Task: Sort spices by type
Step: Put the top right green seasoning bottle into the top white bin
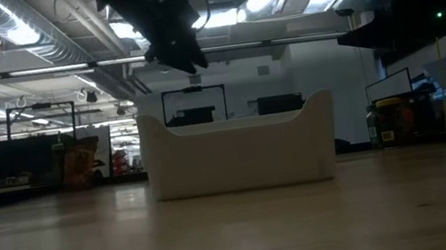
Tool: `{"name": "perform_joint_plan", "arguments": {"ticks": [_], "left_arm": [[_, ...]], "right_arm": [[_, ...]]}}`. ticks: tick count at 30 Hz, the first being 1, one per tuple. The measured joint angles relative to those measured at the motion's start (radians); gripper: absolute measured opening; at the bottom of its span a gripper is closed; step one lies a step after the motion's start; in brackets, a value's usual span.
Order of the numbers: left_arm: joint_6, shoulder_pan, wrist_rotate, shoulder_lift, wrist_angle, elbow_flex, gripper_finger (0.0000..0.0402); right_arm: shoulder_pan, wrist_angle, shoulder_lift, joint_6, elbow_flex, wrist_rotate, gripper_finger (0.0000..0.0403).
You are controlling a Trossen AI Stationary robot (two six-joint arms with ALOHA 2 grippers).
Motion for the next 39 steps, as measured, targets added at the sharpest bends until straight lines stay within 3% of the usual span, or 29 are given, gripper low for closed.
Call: {"name": "perform_joint_plan", "arguments": {"ticks": [5,11,14,26,31,39], "left_arm": [[0.085,-0.023,0.028,-0.075,0.255,-0.157,0.0235],[0.187,-0.011,0.184,-0.136,0.545,-0.311,0.0235],[0.246,-0.012,0.220,-0.140,0.609,-0.335,0.0235],[0.290,-0.024,0.223,-0.151,0.556,-0.336,0.0235],[0.292,-0.006,0.221,-0.206,0.550,-0.366,0.0235],[0.304,0.029,0.221,-0.416,0.730,-0.581,0.0235]], "right_arm": [[0.000,0.011,0.000,-0.041,0.000,0.049,0.0010],[0.000,-0.009,-0.008,-0.040,0.024,0.146,0.0010],[0.000,-0.057,-0.007,-0.041,0.089,0.186,0.0010],[0.000,-0.616,0.083,-0.062,0.586,0.486,0.0010],[-0.027,-0.776,0.205,-0.089,0.772,0.524,0.0010],[-0.179,-1.038,0.458,-0.091,1.078,0.525,0.0010]]}}
